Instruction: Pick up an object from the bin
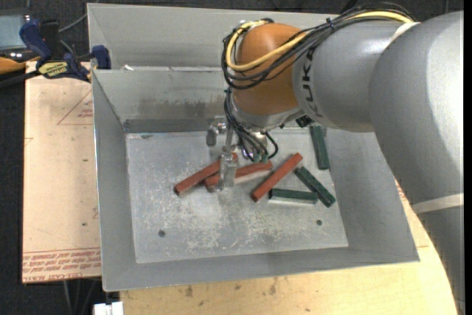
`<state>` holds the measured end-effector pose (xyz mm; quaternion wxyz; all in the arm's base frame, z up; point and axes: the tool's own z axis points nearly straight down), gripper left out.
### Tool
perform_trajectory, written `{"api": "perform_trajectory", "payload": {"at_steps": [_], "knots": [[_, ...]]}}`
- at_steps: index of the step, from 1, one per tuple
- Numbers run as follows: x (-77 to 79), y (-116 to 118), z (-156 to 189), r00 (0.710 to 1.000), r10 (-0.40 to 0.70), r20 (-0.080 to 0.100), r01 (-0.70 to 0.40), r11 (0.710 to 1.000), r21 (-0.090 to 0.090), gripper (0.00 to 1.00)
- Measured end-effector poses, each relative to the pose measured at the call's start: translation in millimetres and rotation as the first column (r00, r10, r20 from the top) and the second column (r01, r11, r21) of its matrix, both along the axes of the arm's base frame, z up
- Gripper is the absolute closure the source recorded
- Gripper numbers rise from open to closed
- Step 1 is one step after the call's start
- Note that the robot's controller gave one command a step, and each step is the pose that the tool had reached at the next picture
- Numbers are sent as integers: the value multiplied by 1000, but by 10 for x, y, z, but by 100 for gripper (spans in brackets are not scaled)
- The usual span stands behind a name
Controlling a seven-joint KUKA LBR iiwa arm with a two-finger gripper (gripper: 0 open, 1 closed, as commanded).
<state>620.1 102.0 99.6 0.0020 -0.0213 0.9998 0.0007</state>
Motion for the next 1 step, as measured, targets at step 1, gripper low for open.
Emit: {"api": "perform_trajectory", "payload": {"at_steps": [1], "knots": [[-35, -94, -18, 993, 114, -5, -114, 993, -1, 0]]}}
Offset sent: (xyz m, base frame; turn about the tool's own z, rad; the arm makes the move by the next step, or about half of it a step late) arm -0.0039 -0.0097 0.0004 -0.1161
